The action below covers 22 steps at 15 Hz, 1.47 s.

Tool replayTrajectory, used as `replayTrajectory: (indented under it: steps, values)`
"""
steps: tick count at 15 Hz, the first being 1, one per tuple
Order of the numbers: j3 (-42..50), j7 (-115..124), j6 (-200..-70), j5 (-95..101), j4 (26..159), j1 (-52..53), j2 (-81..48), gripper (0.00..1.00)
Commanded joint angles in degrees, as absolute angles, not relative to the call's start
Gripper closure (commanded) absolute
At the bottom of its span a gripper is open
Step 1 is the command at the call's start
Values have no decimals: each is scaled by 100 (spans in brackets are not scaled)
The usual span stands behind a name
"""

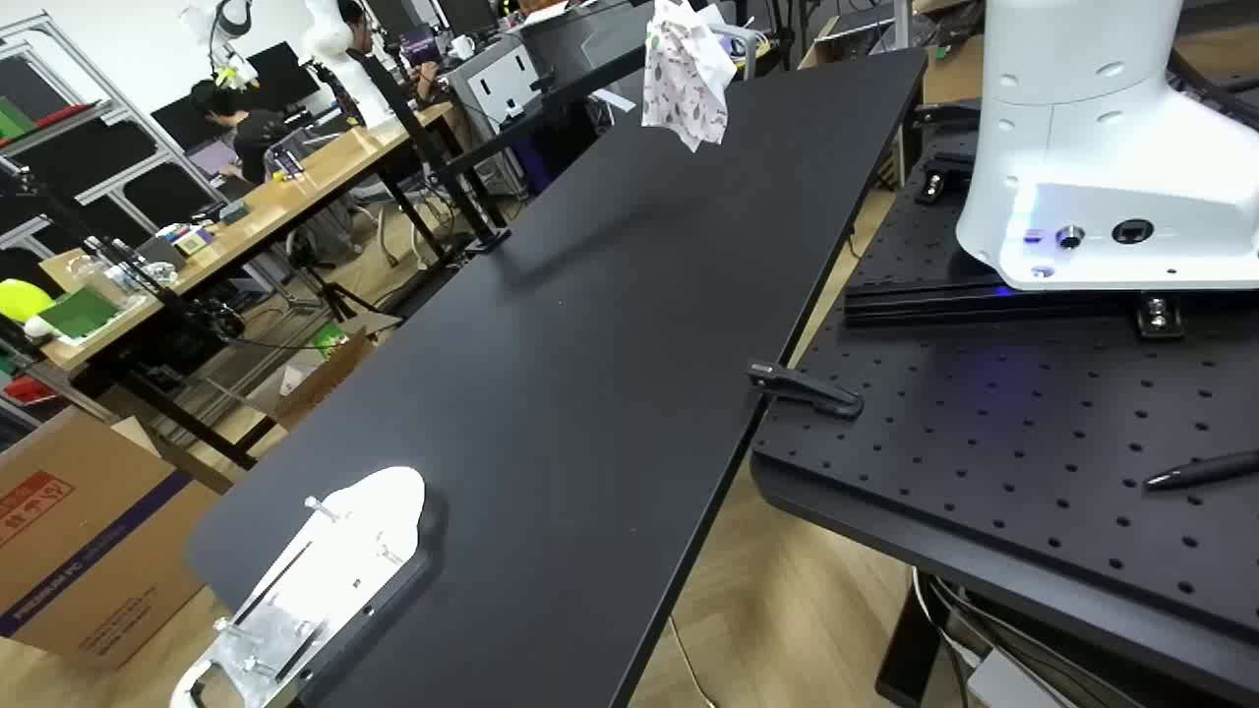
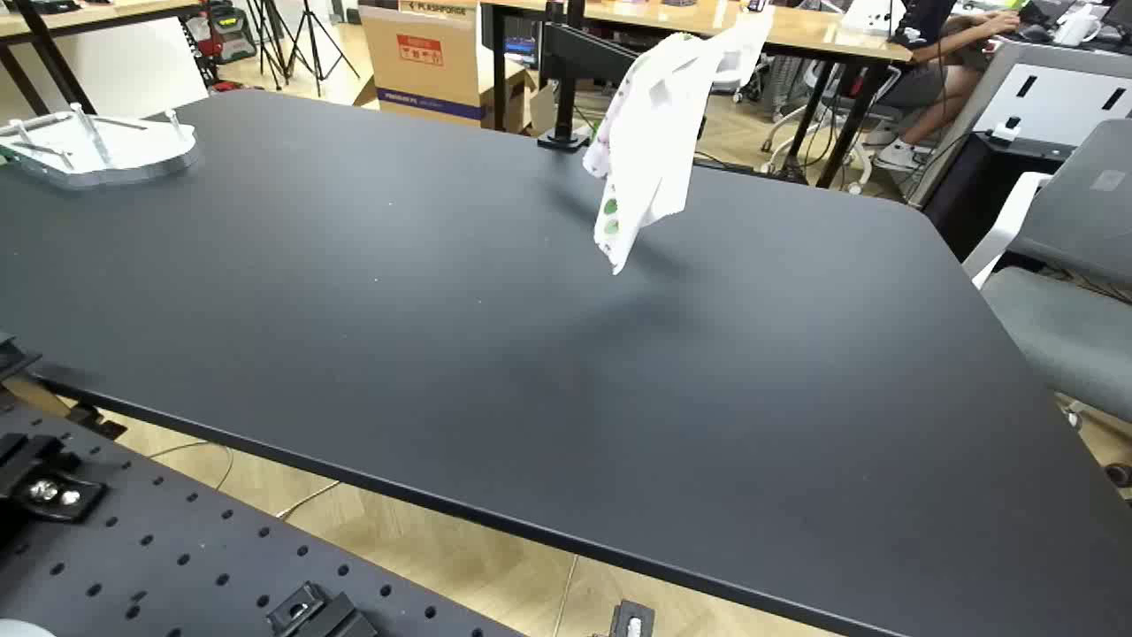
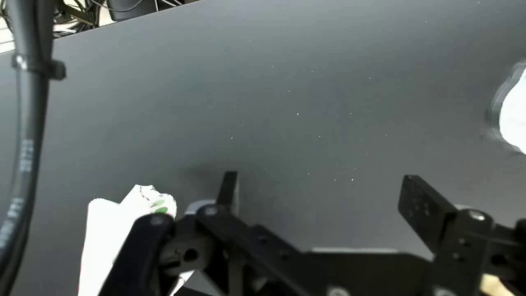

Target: Remove the white cloth from the black stand

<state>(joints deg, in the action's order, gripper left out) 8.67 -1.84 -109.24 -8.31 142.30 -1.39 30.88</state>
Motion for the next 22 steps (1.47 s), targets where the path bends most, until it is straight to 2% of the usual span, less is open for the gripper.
replayTrajectory:
  steps: [1,11,22]
  values:
    - [768,-234,-10912,-883,14218,-255,3076,0]
    - [758,-249,-10985,-840,14218,-273,3071,0]
    - [450,-24,-14325,1312,14529,-1062,2708,0]
